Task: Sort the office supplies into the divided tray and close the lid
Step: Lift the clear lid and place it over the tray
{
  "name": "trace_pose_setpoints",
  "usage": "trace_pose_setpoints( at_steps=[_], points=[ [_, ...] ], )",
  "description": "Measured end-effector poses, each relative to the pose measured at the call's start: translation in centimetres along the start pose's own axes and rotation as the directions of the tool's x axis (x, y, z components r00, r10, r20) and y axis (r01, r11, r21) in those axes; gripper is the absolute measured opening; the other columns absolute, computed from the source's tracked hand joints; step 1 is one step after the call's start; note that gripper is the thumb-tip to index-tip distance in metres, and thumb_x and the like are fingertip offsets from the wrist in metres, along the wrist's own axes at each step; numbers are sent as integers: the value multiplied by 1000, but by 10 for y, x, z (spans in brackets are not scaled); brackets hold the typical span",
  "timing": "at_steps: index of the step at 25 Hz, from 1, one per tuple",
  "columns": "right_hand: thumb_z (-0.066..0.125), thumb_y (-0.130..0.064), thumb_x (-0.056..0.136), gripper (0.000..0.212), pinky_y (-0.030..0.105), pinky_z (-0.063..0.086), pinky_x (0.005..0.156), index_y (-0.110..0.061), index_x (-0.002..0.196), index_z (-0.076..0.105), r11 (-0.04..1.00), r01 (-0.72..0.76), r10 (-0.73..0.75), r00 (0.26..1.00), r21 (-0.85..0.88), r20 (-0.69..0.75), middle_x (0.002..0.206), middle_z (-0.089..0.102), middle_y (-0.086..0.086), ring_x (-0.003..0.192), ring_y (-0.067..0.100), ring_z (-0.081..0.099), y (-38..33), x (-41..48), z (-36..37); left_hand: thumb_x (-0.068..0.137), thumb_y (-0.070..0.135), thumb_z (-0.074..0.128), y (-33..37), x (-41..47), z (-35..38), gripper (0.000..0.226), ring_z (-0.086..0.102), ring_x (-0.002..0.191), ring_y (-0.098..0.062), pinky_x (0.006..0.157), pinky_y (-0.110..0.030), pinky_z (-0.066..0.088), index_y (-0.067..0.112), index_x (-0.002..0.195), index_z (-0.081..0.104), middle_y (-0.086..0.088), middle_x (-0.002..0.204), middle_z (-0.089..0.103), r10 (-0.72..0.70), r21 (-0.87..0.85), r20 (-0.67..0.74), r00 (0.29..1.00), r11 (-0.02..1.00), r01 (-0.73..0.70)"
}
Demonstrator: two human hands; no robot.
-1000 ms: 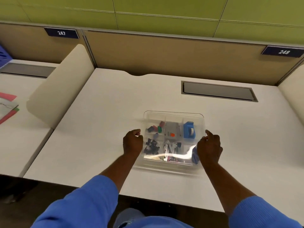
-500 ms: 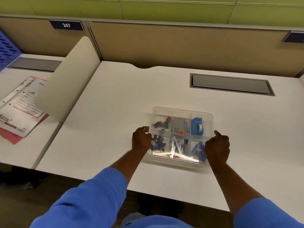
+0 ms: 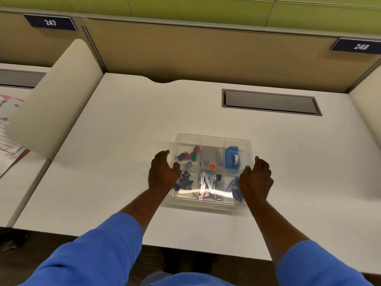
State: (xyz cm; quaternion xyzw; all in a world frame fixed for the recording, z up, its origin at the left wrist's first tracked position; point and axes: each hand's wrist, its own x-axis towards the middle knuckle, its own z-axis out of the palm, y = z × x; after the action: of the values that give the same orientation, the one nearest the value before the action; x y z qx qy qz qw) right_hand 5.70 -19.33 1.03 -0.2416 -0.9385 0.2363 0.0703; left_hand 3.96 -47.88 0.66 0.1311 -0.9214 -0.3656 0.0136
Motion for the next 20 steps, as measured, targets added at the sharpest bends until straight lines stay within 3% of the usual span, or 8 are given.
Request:
trace_pose_setpoints(
  at_steps=[4,8,11,20],
  points=[
    [51,-25,100,58,47,33,116,-7,152,33,983,184,-182,979,-19,90,156,37,15,142,32,36,-13,28,9,96,44,54,15,31,8,72,20,149,-24,118,-41,27,12,154,25,-7,164,18,190,163,148,970,963,-214],
    [40,-39,104,64,51,15,122,-13,158,16,949,299,-274,941,-104,200,166,13,8,152,26,14,-19,53,23,99,51,41,27,60,23,77,3,152,-25,122,-41,11,10,157,10,-9,165,2,260,294,296,919,891,-347],
    [29,-50,104,65,50,6,123,-18,159,11,929,337,-296,924,-153,241,167,7,3,153,22,4,-14,61,32,100,57,33,27,67,31,79,0,152,-26,123,-43,8,8,156,8,-10,165,1,272,352,338,901,851,-389],
    [26,-58,102,69,47,15,123,-17,158,18,946,297,-263,937,-132,229,165,18,4,153,23,12,-14,64,39,100,54,32,23,64,41,79,0,152,-28,124,-39,6,3,156,10,-15,164,4,307,349,309,900,844,-407]
  ],
)
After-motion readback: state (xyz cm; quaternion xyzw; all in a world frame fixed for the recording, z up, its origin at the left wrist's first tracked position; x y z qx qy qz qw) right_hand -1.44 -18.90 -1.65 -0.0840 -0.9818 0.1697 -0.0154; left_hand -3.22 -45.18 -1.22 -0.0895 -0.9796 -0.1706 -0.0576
